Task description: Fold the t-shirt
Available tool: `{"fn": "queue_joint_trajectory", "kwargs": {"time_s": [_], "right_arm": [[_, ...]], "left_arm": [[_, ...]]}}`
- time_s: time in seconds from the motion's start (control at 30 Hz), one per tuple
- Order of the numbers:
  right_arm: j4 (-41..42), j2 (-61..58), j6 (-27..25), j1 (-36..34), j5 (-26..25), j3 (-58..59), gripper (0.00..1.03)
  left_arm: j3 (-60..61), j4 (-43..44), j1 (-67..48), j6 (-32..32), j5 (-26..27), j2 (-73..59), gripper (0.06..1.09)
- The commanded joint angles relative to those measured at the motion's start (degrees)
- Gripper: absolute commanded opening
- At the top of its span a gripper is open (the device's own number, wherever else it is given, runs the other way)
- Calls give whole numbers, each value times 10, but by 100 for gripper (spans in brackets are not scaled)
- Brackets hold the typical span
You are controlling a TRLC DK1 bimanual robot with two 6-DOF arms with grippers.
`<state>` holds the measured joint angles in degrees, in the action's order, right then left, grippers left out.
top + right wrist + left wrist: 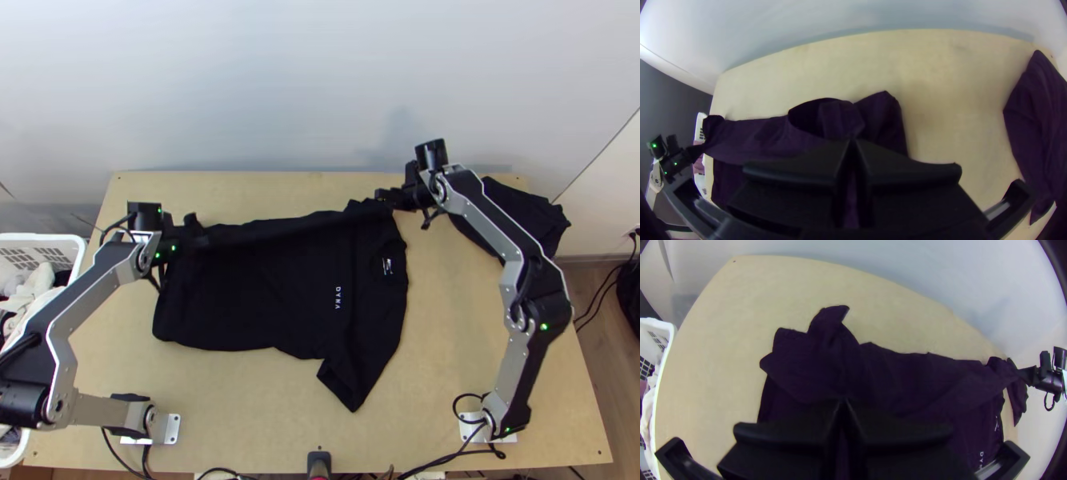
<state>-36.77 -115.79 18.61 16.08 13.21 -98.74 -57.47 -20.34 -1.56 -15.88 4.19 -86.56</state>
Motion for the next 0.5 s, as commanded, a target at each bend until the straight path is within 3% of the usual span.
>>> {"fn": "queue_joint_trajectory", "kwargs": {"time_s": [0.0,0.1,0.13,0.47], "right_arm": [[23,68,7,14,18,94,3],[28,72,13,19,18,102,3],[29,72,13,19,18,102,3],[39,72,21,14,18,106,3]], "left_arm": [[11,-78,-7,-34,22,28,52],[-23,-81,-7,-46,23,16,75],[-39,-84,-3,-50,23,9,77],[-183,-112,28,-56,22,-90,77]]}}
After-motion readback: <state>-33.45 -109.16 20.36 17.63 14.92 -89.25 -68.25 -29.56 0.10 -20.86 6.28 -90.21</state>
